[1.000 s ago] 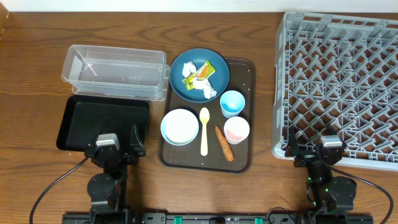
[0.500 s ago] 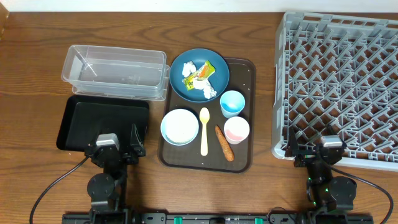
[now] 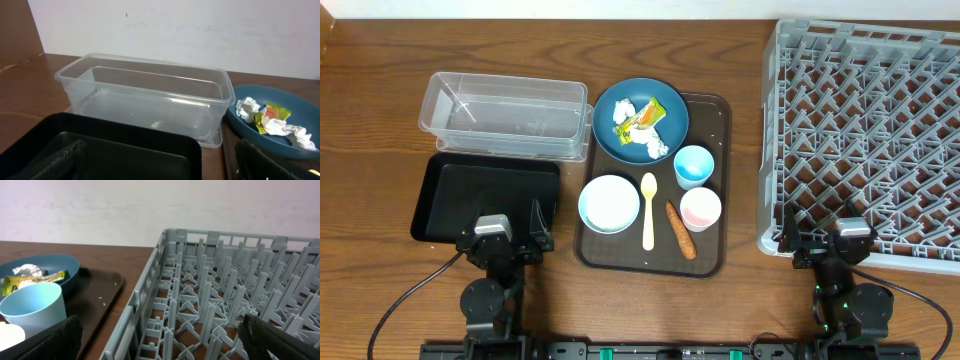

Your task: Sort waste into correct bins and load items into the dishwasher rack

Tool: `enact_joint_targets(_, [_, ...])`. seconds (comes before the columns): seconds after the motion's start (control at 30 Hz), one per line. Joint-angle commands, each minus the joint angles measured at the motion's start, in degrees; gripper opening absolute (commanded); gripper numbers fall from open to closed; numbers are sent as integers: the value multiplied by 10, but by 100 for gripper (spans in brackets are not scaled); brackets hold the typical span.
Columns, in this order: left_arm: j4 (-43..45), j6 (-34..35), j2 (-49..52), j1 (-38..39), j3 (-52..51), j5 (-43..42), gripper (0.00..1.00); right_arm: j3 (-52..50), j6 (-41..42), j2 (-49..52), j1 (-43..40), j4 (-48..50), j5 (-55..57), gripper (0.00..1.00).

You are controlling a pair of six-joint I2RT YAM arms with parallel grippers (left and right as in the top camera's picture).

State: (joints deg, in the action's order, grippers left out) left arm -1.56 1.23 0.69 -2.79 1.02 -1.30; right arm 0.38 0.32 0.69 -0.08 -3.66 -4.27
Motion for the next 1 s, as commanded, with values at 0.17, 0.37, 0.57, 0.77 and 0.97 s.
enact_joint_targets(0.17, [-26,-6,-4,0,-8,18,95,-1,29,-3,4,-2,-3,99])
enact_joint_targets(0.37, [-16,58,-3,0,3,17,95,10,28,-2,4,-1,18,99])
enact_joint_targets(0.57, [-25,70,33,0,53,3,95,65,28,24,4,0,67,99])
enact_joint_targets(0.77, [-34,70,160,0,149,2,95,162,4,147,4,0,75,99])
enact_joint_targets(0.97, [-129,70,347,0,300,-29,95,275,0,315,4,-21,70,99])
